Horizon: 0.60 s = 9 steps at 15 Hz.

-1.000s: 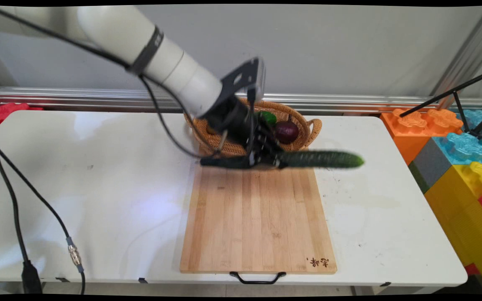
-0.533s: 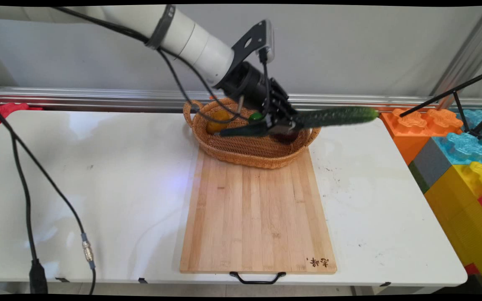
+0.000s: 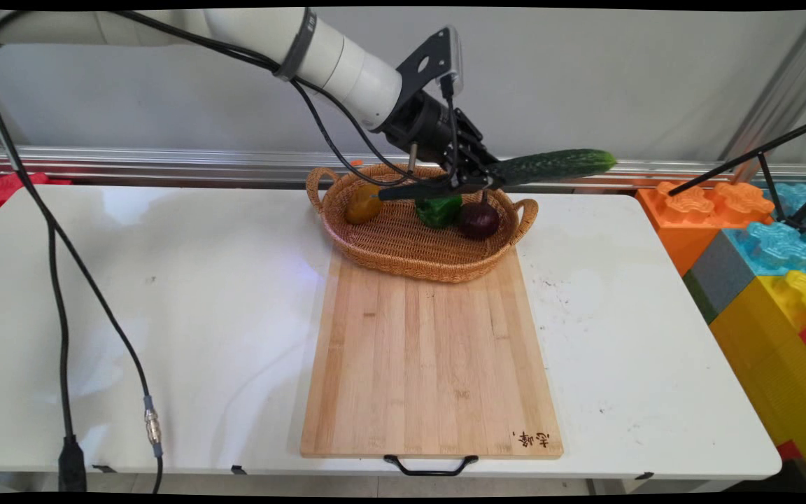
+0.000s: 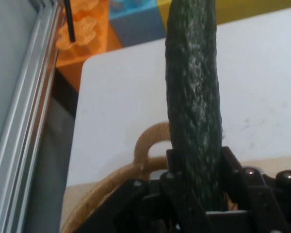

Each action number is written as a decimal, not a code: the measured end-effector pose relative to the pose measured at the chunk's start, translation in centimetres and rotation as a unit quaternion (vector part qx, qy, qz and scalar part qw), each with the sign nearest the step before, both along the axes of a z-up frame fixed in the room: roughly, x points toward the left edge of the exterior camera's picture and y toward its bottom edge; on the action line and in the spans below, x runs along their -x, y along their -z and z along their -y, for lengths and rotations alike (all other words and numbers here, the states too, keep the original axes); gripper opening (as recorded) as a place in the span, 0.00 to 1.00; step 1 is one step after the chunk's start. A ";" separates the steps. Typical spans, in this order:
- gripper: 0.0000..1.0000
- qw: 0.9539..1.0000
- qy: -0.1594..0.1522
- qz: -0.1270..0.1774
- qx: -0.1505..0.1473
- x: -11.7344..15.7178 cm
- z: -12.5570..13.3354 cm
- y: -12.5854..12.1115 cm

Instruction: Place the picked object in the vegetable basket

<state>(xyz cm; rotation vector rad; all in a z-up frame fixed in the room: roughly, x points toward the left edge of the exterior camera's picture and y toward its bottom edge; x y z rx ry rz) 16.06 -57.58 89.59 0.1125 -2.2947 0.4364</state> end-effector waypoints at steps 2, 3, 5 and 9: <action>0.00 1.000 -0.002 0.013 0.005 -0.5 0.9 1.0; 0.00 1.000 -0.002 0.023 0.005 -0.8 1.4 1.8; 0.00 0.999 0.000 0.034 0.003 -1.2 1.9 2.9; 0.00 0.999 0.009 0.050 -0.008 -1.6 2.7 5.4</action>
